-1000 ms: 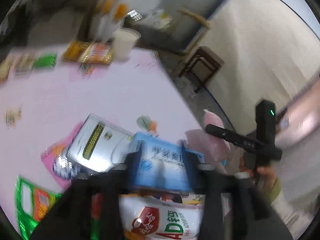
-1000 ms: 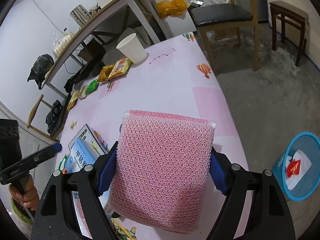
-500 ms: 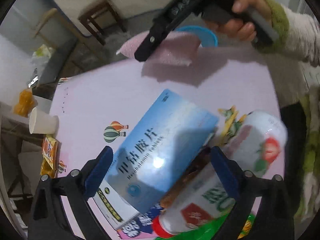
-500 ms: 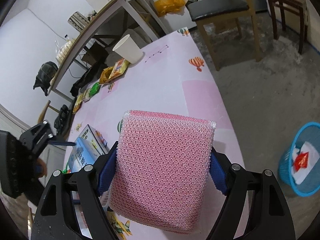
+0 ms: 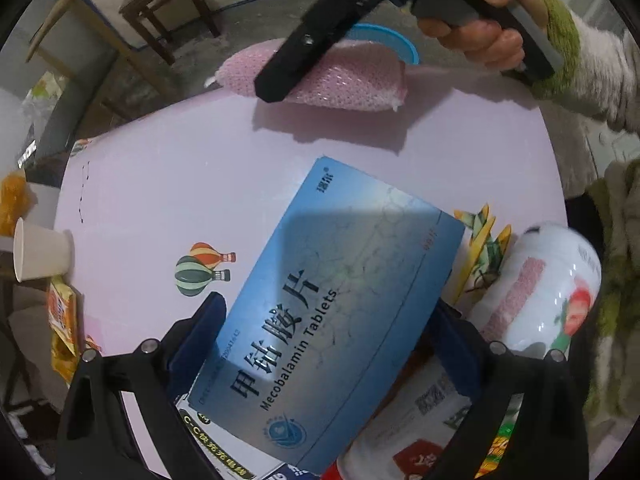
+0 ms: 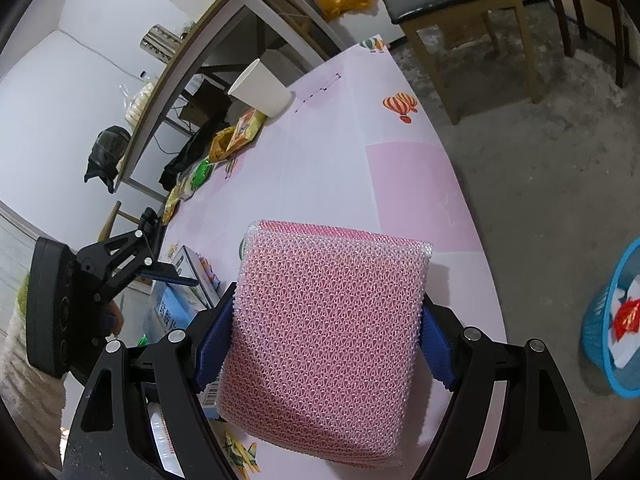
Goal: Collect trash
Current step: 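Lift the medicine box and pink pad and turn toward the wastebasket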
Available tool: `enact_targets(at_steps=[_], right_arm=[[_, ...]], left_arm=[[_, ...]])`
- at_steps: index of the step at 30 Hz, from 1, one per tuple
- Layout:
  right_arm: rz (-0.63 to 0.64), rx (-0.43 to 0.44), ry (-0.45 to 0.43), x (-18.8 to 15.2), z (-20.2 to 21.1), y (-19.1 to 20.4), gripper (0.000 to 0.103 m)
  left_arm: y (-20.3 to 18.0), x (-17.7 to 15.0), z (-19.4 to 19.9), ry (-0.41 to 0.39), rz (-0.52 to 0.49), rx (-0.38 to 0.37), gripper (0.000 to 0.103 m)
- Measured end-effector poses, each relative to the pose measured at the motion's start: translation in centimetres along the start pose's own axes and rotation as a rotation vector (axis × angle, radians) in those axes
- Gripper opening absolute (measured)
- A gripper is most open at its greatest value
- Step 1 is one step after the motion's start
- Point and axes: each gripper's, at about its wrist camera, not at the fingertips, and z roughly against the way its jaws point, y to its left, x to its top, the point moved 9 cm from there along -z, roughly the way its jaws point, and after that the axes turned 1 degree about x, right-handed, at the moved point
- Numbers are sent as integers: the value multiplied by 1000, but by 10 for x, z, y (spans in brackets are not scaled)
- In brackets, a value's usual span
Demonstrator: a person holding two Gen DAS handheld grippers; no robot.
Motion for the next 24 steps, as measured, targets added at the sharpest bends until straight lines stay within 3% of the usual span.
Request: enact_targets(at_steps=[4,8,20,24], right_arm=[[-10,26,-2,0,1,2,76],[-25,57,-14,1,5,6,76],[-71,170,-112,7,53,35,75],[-79,182,-163,3,81,38,75]], left_arm=[[3,0,7,-37,54,-21,84],[4,2,21,-86,105,-3,83],[30,6,109,-439,457,54,79],[30,31,141,-549,531,61,79]])
